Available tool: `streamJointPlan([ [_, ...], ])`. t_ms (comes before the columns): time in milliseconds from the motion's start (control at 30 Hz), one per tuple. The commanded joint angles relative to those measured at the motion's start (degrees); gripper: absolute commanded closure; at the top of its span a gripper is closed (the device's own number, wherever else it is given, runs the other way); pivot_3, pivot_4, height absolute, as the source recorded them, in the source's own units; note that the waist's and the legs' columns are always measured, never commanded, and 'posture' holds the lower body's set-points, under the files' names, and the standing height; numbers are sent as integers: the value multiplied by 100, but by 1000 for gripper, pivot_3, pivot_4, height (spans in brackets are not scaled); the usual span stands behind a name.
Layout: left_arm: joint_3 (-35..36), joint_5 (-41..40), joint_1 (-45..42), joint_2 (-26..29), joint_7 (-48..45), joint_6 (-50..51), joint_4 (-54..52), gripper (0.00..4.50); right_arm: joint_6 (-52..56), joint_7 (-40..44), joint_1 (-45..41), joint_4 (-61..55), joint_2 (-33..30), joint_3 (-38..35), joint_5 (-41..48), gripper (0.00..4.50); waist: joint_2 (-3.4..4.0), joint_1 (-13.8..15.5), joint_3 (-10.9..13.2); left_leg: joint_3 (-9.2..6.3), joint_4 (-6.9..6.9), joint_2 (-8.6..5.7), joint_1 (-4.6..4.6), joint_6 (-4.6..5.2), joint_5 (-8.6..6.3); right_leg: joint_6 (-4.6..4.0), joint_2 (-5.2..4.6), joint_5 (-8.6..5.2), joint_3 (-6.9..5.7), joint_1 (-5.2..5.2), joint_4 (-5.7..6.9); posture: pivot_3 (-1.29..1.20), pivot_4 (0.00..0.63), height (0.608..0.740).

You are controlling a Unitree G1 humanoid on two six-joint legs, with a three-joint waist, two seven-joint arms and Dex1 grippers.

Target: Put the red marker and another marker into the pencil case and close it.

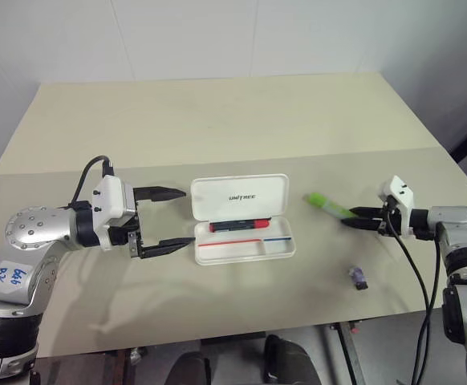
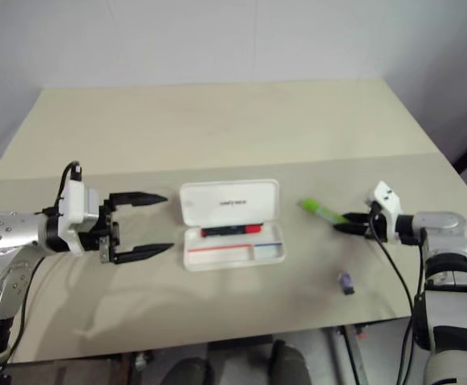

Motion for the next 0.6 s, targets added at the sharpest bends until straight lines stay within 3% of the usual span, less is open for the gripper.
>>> streamJointPlan([
  [33,-40,-79,-81,-22,18,-55,-138,0,-265,73,62,-262,86,11,-15,3409,0,-13,0,0,0,0,0,0,0,0,0,0,0,0,1,0,150,740],
  [400,-226,7,55,-132,-31,-224,-86,0,-652,-124,181,-1168,-14,-235,219,3409,6,8,4,-3,1,0,-2,0,0,0,0,0,0,-3,3,0,150,740],
  [600,-214,54,222,-160,-28,-312,-83,0,57,357,613,-2585,-335,-352,725,3409,11,13,6,-4,0,0,-5,0,0,0,0,0,-1,-4,2,0,150,740],
])
